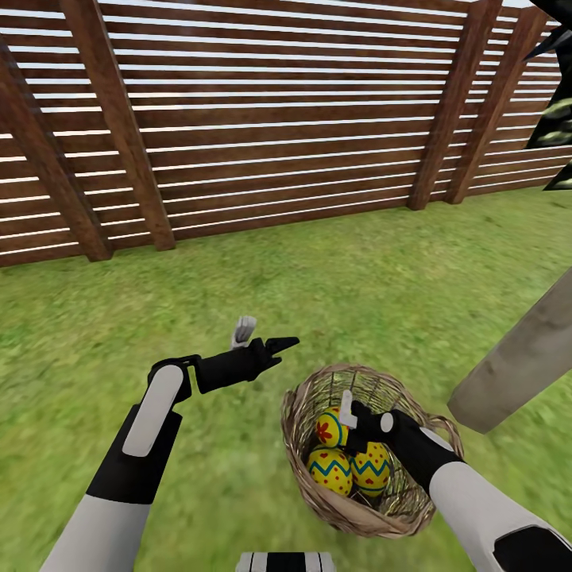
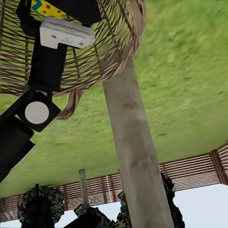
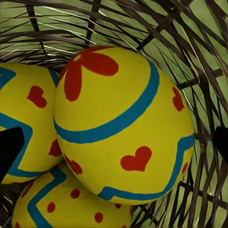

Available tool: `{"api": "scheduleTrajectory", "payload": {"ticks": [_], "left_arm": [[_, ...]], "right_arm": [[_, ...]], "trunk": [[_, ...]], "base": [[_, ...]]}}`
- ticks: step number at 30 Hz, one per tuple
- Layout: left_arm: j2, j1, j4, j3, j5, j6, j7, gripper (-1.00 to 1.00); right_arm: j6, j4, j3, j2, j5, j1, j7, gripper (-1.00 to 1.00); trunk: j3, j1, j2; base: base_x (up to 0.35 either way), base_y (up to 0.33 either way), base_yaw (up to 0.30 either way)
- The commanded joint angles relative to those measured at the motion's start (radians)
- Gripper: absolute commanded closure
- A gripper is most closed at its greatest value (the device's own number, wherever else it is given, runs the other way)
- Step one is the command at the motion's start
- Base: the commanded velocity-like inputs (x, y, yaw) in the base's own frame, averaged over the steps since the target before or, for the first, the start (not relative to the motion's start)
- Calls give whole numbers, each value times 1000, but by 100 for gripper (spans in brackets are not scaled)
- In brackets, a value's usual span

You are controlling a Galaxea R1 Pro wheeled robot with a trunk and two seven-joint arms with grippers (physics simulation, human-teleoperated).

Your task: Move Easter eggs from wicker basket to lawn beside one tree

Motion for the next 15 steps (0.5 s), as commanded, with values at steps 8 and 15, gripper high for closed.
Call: {"api": "scheduleTrajectory", "payload": {"ticks": [8,15], "left_arm": [[0,0,-1,-2,8,3,8,-100],[0,0,-1,-4,8,3,8,-100]], "right_arm": [[-3,-4,2,-5,9,0,1,-100],[-3,-5,0,-7,9,-4,-1,-100]], "trunk": [[-12,1,-1],[-20,2,-1]], "base": [[0,0,0],[0,0,0]]}}
